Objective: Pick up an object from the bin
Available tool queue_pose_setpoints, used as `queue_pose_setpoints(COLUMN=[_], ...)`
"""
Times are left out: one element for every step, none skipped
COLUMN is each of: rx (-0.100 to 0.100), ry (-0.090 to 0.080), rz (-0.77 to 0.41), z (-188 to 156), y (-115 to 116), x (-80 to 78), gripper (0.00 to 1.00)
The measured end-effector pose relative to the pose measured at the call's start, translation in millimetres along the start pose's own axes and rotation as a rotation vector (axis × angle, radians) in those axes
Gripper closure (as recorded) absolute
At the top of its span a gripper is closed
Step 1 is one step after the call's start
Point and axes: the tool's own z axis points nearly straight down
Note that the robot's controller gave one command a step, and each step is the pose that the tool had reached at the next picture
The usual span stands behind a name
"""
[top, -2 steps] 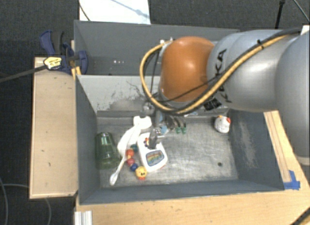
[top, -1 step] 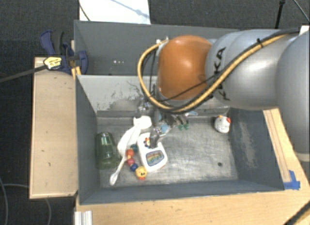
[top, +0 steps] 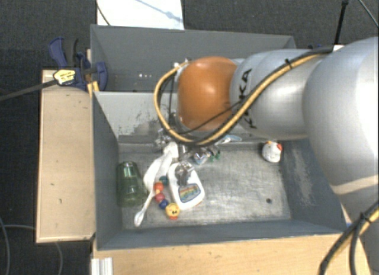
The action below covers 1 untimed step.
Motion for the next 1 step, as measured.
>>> queue_pose_setpoints(rx=[-0.001], ry=[0.002], rz=[-0.043], z=[11.0], y=[2.1], x=[-6.2], gripper=[1.0])
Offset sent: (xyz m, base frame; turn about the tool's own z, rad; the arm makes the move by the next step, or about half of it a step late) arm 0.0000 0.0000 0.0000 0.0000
